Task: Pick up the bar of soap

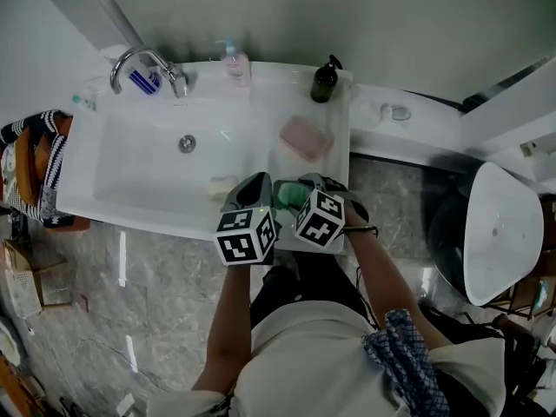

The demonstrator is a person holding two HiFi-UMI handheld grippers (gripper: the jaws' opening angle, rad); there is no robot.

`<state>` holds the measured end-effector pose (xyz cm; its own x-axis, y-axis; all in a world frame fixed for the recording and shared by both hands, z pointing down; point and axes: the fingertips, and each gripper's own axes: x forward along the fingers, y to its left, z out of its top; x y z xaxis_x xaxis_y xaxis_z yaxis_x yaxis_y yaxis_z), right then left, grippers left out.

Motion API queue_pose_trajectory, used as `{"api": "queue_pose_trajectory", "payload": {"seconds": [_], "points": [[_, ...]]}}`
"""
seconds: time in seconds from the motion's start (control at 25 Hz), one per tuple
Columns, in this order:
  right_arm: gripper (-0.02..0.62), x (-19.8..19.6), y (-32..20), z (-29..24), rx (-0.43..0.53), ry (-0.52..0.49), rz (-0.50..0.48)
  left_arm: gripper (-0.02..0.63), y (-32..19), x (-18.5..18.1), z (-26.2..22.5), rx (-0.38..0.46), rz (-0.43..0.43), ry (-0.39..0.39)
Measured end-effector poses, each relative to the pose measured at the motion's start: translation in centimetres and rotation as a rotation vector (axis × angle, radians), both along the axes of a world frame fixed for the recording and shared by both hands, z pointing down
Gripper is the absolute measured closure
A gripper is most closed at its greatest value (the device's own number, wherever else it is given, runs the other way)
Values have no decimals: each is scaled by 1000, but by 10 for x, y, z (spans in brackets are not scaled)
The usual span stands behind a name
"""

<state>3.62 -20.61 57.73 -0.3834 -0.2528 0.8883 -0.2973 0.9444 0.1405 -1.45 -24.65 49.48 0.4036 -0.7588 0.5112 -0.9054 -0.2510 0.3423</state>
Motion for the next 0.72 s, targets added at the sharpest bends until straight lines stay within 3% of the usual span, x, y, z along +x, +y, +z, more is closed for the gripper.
{"api": "queue_pose_trajectory", "payload": {"seconds": [0.28,0.56,0.72], "points": [[347,-4,-5,7,5,48,-28,599,1,-15,6,-11,-50,-1],[347,6,-14,21,-41,31,134,599,-1,-14,8,-13,-29,-36],[348,9,-15,24,-1,57,86,599,-3,-11,11,-22,-14,-54]]}}
